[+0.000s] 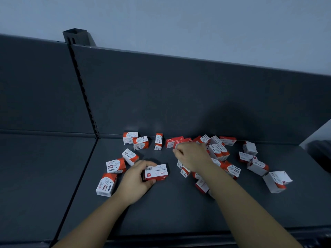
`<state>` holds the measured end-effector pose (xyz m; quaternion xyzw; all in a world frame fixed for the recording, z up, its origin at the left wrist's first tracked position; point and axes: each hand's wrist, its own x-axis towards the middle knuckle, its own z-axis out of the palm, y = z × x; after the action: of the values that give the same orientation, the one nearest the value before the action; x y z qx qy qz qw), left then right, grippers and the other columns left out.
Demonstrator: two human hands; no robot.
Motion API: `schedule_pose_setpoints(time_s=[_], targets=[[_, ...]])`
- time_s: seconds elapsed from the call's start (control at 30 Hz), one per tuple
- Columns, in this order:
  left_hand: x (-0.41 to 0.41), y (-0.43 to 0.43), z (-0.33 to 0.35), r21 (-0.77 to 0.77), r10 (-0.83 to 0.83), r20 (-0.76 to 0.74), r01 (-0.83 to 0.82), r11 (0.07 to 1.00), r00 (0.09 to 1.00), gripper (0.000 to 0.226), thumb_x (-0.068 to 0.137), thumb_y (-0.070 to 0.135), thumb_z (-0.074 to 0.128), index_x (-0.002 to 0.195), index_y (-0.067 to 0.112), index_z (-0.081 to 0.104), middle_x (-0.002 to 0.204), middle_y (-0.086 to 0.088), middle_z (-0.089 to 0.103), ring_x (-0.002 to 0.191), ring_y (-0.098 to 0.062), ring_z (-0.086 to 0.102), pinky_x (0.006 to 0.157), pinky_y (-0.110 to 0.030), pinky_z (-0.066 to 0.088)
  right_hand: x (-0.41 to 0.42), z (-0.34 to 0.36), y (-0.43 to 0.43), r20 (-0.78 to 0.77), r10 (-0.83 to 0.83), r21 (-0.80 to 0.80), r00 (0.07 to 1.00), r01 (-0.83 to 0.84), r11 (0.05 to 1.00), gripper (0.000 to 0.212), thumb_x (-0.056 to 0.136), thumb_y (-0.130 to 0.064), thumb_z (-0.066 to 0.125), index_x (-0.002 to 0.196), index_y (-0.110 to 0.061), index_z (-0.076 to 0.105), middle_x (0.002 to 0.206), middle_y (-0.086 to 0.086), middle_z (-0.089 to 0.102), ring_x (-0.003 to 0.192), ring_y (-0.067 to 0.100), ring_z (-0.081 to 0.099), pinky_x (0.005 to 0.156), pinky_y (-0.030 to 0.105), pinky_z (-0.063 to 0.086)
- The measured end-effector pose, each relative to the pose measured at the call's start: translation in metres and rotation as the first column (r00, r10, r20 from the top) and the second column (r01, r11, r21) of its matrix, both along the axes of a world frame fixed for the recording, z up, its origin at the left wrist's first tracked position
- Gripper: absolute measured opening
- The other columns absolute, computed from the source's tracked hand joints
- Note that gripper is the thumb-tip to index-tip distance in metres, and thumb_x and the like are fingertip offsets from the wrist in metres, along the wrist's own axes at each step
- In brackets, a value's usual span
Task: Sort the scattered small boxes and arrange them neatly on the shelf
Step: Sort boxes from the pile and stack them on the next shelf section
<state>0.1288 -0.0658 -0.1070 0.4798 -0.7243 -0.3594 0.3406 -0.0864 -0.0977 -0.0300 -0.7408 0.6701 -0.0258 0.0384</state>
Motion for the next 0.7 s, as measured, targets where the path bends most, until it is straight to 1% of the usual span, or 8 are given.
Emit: schedule_pose_setpoints(time_s=[0.07,0.13,0.23,0.3,0.4,0.5,0.6,0.7], targets=[[0.0,0.0,0.001,0.011,0.0,-0.002,0.0,1.0,1.0,0.044,0.075,0.008,0.078,0.11,0.032,0.064,0.106,0.02,0.059,0.105,0.006,0.055,0.084,-0.002,0.037,0.0,0.007,-0.015,0.031,-0.013,-0.072,0.999,0.015,0.997,0.026,0.1,-0.027,0.038,0.094,-0.022,0.063,0.101,-0.003,0.059,0.094,0.018,0.056,0.094,0.041,0.041],[0.001,0.0,0.001,0.016,-0.003,0.001,0.002,1.0,1.0,0.044,0.075,0.009,0.078,0.11,0.032,0.064,0.106,0.02,0.059,0.105,0.006,0.055,0.085,-0.003,0.037,-0.004,0.008,-0.032,0.028,-0.031,-0.073,0.999,0.033,0.997,0.027,0.098,-0.021,0.046,0.121,-0.024,0.059,0.121,-0.002,0.057,0.111,0.02,0.053,0.098,0.041,0.042],[0.001,0.0,0.001,0.017,-0.003,0.007,0.003,1.0,1.0,0.045,0.075,0.01,0.079,0.11,0.034,0.063,0.107,0.021,0.058,0.106,0.005,0.055,0.087,-0.004,0.038,-0.007,0.003,-0.05,-0.028,-0.065,0.13,0.997,0.068,0.989,0.052,0.092,-0.014,0.056,0.141,-0.028,0.044,0.137,0.0,0.05,0.125,0.023,0.046,0.106,0.046,0.038],[0.001,-0.001,0.001,0.021,0.0,0.004,-0.001,1.0,1.0,0.045,0.075,0.011,0.079,0.11,0.034,0.063,0.107,0.021,0.058,0.106,0.005,0.055,0.087,-0.005,0.039,-0.006,-0.002,-0.057,-0.087,-0.054,0.182,0.995,0.069,0.981,0.056,0.092,-0.014,0.057,0.144,-0.03,0.041,0.138,0.001,0.048,0.127,0.024,0.045,0.107,0.048,0.036],[0.0,0.0,0.001,0.021,0.005,-0.004,-0.005,1.0,1.0,0.044,0.075,0.011,0.079,0.109,0.033,0.064,0.107,0.02,0.058,0.105,0.005,0.055,0.086,-0.005,0.039,-0.005,-0.004,-0.065,-0.14,-0.011,0.181,0.99,0.036,0.983,0.051,0.092,-0.016,0.06,0.139,-0.03,0.049,0.133,0.003,0.049,0.123,0.025,0.047,0.104,0.046,0.04],[0.0,0.0,0.002,0.013,0.005,0.004,-0.005,1.0,1.0,0.044,0.075,0.011,0.079,0.109,0.033,0.063,0.107,0.02,0.058,0.105,0.007,0.053,0.084,-0.002,0.037,-0.007,-0.001,-0.068,-0.256,0.058,0.161,0.965,-0.017,0.987,0.045,0.092,-0.023,0.063,0.135,-0.028,0.051,0.129,0.002,0.052,0.121,0.024,0.048,0.1,0.043,0.04],[0.0,-0.001,0.002,0.02,0.001,-0.001,-0.001,1.0,1.0,0.044,0.075,0.011,0.078,0.109,0.033,0.063,0.107,0.02,0.058,0.105,0.007,0.054,0.085,-0.002,0.036,-0.009,0.01,-0.061,-0.375,0.146,0.022,0.915,-0.149,0.989,0.045,0.097,-0.046,0.051,0.136,-0.024,0.047,0.132,0.0,0.051,0.125,0.022,0.044,0.103,0.042,0.036],[0.0,0.0,0.002,0.013,-0.003,-0.001,0.003,1.0,1.0,0.042,0.075,0.012,0.078,0.11,0.031,0.064,0.107,0.02,0.058,0.104,0.007,0.054,0.085,-0.003,0.037,-0.008,0.025,-0.04,-0.312,0.177,-0.115,0.933,-0.222,0.968,0.051,0.096,-0.058,0.039,0.131,-0.022,0.05,0.125,-0.002,0.054,0.12,0.019,0.047,0.102,0.038,0.035]])
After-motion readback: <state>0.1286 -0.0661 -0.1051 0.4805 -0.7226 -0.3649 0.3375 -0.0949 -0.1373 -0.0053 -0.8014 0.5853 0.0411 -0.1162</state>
